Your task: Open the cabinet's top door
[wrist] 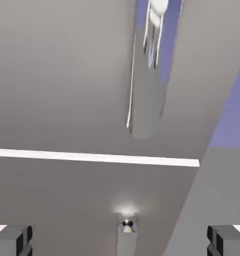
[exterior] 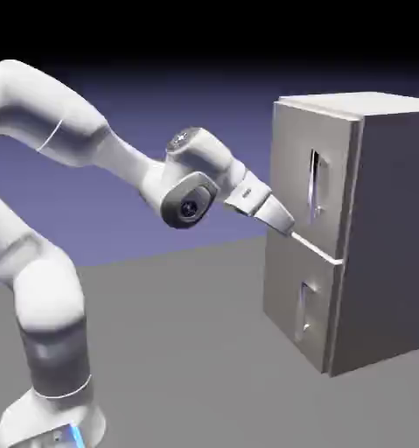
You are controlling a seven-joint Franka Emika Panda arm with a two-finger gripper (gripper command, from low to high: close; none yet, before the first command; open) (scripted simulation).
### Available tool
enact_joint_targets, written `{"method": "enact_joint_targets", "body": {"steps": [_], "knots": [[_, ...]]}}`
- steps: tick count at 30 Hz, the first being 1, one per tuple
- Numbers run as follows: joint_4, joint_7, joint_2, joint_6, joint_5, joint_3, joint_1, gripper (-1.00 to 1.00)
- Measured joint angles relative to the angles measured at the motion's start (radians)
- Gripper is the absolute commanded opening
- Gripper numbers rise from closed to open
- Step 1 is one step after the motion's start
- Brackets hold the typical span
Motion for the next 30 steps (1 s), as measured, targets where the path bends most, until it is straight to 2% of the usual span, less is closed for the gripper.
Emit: {"method": "enact_joint_targets", "body": {"steps": [30], "knots": [[0.088,-0.638,0.850,-0.232,-1.305,0.950,-0.962,0.00]]}}
